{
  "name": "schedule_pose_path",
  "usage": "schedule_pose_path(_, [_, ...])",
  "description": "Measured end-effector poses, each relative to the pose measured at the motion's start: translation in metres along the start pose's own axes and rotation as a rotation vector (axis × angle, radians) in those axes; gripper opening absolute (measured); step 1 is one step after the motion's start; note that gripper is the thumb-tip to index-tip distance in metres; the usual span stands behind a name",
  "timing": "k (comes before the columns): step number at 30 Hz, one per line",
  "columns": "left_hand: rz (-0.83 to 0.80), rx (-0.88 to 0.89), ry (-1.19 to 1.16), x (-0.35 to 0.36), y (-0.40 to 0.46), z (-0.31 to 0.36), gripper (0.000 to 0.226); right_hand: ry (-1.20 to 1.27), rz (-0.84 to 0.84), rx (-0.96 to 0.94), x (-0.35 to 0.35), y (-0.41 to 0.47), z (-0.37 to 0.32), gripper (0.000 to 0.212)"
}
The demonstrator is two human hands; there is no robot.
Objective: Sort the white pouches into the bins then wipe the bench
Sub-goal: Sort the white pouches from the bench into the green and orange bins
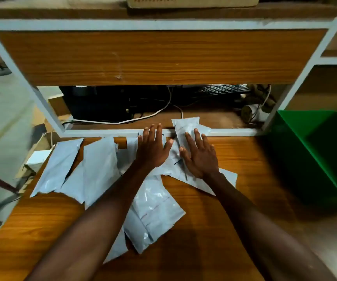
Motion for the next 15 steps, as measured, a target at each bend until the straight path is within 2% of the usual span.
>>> schedule_pose_path(6, [-0.270,-0.196,0.136,0.059,0.007,-0.034,0.075,-0.106,-0.110,0.006,0.033,0.019,0.010,0.065])
schedule_pose_path(11, [-0.208,-0.123,0.160,0.065,-0.002,-0.034,0.065,-0.043,-0.019,0.012,0.042,0.012,0.017,0.059])
schedule_pose_path(15, [-0.174,-0.067,0.127,0.059,0.001,-0.031,0.058,-0.013,-0.008,0.054,0.032,0.012,0.015,0.056])
Point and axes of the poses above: each hand's wrist, its own y-axis towards the middle knuckle, its own x-axis out of the palm, z = x × y, the point moved 4 cm from there along y, towards the middle knuckle, and after that the axes turned 12 degrees about x, right-handed, at the moved point
